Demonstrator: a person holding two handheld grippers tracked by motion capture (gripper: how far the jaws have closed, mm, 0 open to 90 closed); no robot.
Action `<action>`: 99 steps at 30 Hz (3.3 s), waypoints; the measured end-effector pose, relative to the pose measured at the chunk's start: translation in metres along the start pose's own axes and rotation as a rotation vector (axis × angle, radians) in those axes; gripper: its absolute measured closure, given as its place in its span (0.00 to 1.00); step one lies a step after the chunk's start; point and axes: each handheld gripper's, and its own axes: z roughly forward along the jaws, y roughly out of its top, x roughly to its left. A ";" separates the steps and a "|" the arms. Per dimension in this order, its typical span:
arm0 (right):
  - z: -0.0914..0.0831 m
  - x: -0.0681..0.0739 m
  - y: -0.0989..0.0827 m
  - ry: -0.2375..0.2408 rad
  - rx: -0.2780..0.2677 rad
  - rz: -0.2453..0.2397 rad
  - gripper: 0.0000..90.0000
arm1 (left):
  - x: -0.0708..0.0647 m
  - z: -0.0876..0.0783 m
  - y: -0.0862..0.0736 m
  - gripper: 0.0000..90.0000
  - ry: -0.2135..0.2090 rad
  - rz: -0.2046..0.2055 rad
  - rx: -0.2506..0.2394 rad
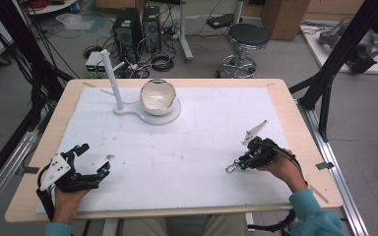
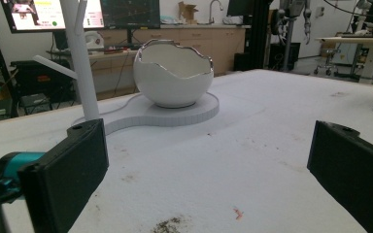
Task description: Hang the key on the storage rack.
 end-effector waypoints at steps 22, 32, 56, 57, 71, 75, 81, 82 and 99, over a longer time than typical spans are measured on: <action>0.000 -0.002 0.000 -0.004 0.004 0.012 0.97 | 0.000 0.000 0.000 0.02 -0.002 0.001 0.000; 0.001 -0.003 0.001 -0.005 0.000 0.060 0.99 | 0.000 0.000 0.000 0.02 -0.003 -0.001 0.000; -0.030 0.003 0.026 0.137 -0.462 0.079 0.99 | 0.004 0.009 0.017 0.02 -0.064 -0.021 0.059; -0.032 0.004 0.030 0.134 -0.487 0.069 0.99 | 0.005 0.010 0.021 0.02 -0.081 -0.019 0.068; -0.051 0.018 0.087 0.205 -0.664 -0.144 0.99 | 0.004 0.053 0.093 0.02 -0.412 0.000 0.207; -0.052 0.021 0.099 0.219 -0.688 -0.178 0.99 | -0.001 0.068 0.112 0.02 -0.489 0.000 0.220; -0.050 0.031 0.114 0.248 -0.707 -0.231 0.99 | -0.016 0.093 0.133 0.02 -0.593 0.018 0.247; -0.049 0.032 0.116 0.254 -0.706 -0.237 0.99 | -0.019 0.098 0.135 0.02 -0.606 0.030 0.253; -0.038 0.043 0.136 0.303 -0.736 -0.284 0.99 | -0.065 0.154 0.150 0.02 -0.771 0.061 0.291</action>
